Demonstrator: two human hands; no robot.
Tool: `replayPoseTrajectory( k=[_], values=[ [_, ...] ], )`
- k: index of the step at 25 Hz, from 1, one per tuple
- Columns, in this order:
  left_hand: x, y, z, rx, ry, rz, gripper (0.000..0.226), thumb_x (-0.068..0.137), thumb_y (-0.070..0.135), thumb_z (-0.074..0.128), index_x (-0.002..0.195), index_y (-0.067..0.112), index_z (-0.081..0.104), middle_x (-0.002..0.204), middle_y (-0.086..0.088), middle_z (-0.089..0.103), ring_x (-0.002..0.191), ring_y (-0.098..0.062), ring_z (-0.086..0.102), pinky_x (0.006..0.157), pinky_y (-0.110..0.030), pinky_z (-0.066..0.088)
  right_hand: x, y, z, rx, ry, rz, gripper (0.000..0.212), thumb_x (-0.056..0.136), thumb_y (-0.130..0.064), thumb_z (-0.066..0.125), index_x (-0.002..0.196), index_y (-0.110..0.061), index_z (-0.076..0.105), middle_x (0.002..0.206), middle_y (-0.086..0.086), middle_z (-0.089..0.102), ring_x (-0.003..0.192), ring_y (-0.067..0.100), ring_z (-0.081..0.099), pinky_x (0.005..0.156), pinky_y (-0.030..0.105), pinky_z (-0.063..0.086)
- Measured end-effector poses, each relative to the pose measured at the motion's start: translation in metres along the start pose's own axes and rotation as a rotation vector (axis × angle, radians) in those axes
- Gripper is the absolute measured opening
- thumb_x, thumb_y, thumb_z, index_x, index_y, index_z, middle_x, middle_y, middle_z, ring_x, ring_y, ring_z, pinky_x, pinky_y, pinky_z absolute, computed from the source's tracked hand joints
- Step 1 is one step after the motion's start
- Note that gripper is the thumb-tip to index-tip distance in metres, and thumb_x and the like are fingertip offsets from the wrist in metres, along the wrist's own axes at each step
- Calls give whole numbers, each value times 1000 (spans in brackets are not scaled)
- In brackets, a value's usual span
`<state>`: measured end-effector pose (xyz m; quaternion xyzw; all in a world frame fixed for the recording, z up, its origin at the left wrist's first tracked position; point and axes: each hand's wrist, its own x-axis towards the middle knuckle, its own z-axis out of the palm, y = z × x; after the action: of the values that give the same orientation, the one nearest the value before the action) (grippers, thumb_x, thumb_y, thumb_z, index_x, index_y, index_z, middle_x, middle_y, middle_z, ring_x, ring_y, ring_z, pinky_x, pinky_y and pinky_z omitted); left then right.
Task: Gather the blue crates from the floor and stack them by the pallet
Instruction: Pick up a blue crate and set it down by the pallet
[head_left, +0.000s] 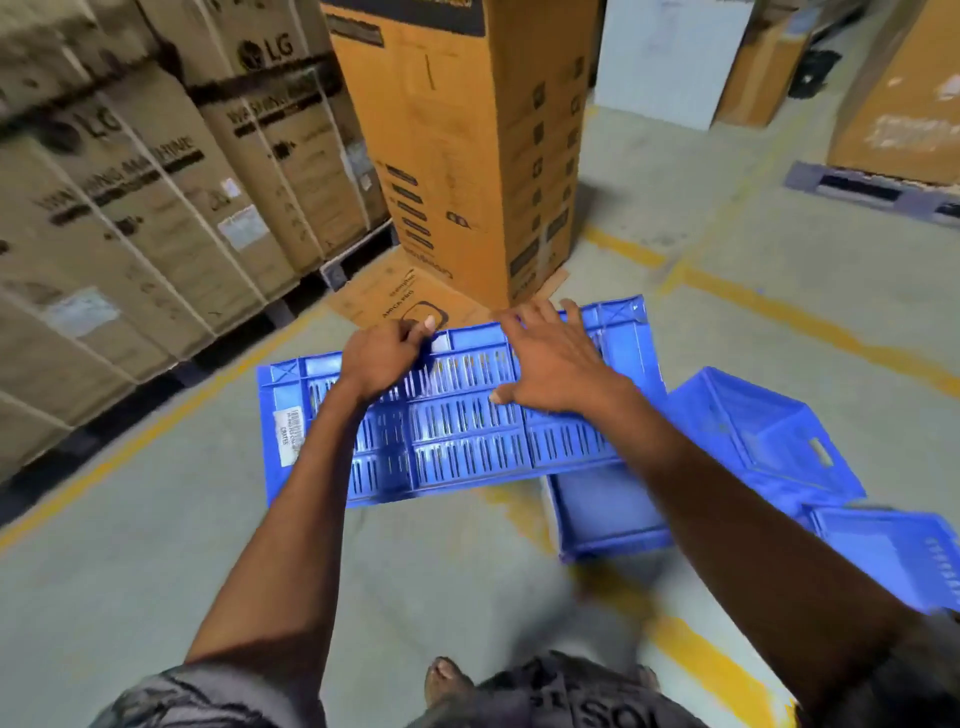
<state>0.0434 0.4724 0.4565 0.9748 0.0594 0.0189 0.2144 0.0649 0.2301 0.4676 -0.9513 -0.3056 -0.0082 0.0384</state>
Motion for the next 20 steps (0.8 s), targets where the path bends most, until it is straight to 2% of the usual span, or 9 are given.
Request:
replayPoseTrajectory(
  k=[3, 5, 7, 8, 11, 14, 17, 20],
  values=[
    [-5, -88, -48, -9, 98, -93, 67, 98, 72, 27, 93, 19, 69, 87, -5, 73, 86, -29, 66, 80, -39, 50, 61, -103, 6, -60, 99, -107, 103, 64, -48, 79, 150, -20, 30, 149, 7, 36, 139, 27, 30, 118, 62, 9],
    [-13, -133, -72, 20, 168, -107, 67, 95, 73, 30, 91, 19, 69, 82, -4, 73, 86, -29, 68, 80, -39, 50, 95, -149, 9, -70, 113, -126, 105, 62, -45, 84, 150, -20, 31, 144, 5, 42, 136, 26, 35, 118, 61, 11],
    [-19, -172, -95, 46, 219, -71, 61, 91, 74, 44, 90, 19, 69, 71, -1, 67, 79, -27, 67, 75, -38, 46, 129, -182, 12, -49, 103, -136, 108, 58, -52, 87, 148, -23, 35, 136, 3, 48, 130, 27, 42, 117, 60, 17],
    [-22, -188, -106, 79, 216, -47, 57, 84, 74, 56, 95, 20, 70, 72, 1, 67, 80, -26, 66, 74, -38, 43, 145, -195, 15, -42, 124, -143, 105, 56, -51, 88, 145, -25, 39, 130, 2, 51, 126, 26, 45, 116, 58, 20],
    [-24, -235, -117, 270, 190, -54, 59, 71, 53, 83, 119, 25, 64, 100, 2, 70, 103, -27, 57, 80, -40, 37, 185, -232, 40, -34, 234, -175, 87, 53, -31, 88, 131, -28, 50, 117, -2, 55, 115, 23, 51, 112, 51, 25],
    [-26, -277, -91, 398, 289, -122, 46, 67, 35, 87, 106, 28, 62, 94, 8, 70, 95, -23, 53, 74, -39, 39, 224, -259, 77, -34, 245, -286, 75, 58, -30, 87, 124, -27, 53, 112, -3, 54, 107, 24, 52, 102, 45, 32],
    [-6, -326, -81, 469, 430, -141, 35, 70, 26, 84, 97, 27, 63, 86, 8, 66, 88, -22, 51, 69, -38, 31, 293, -278, 96, -64, 153, -422, 58, 61, -39, 88, 108, -24, 56, 101, -1, 60, 96, 26, 58, 81, 41, 43],
    [33, -364, -104, 550, 434, -188, 34, 70, 20, 81, 99, 27, 63, 86, 7, 66, 88, -23, 51, 71, -38, 30, 371, -302, 91, 15, 42, -475, 37, 80, -37, 78, 103, -18, 58, 99, 6, 69, 96, 32, 66, 72, 39, 47]
  ],
)
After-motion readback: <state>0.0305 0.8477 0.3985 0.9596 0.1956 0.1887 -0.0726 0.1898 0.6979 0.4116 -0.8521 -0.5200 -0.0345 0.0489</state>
